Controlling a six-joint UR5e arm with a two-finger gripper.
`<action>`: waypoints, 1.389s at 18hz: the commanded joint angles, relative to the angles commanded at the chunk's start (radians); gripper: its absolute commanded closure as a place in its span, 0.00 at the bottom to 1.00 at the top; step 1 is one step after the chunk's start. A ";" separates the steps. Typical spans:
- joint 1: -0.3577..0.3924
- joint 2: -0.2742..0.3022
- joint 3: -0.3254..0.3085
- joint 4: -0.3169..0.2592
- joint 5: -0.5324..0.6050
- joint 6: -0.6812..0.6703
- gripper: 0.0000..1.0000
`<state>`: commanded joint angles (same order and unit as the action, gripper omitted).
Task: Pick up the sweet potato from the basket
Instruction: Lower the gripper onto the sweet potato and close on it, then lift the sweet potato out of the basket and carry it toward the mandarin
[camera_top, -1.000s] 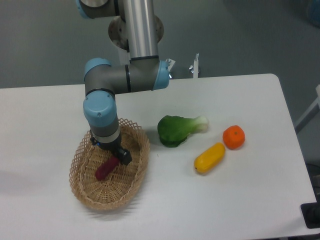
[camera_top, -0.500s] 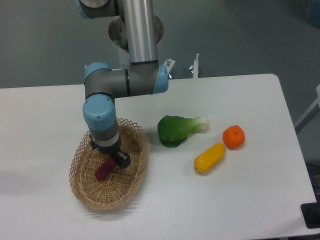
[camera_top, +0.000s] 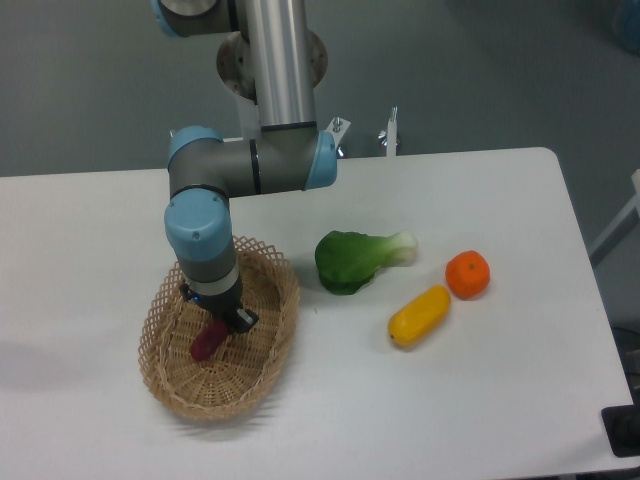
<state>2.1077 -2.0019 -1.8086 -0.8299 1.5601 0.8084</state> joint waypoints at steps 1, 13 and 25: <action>0.000 0.002 0.003 0.000 0.002 0.002 0.87; 0.156 0.038 0.201 -0.046 -0.005 0.081 0.87; 0.482 0.118 0.215 -0.141 -0.018 0.500 0.86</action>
<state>2.5892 -1.8837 -1.5938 -0.9710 1.5417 1.3083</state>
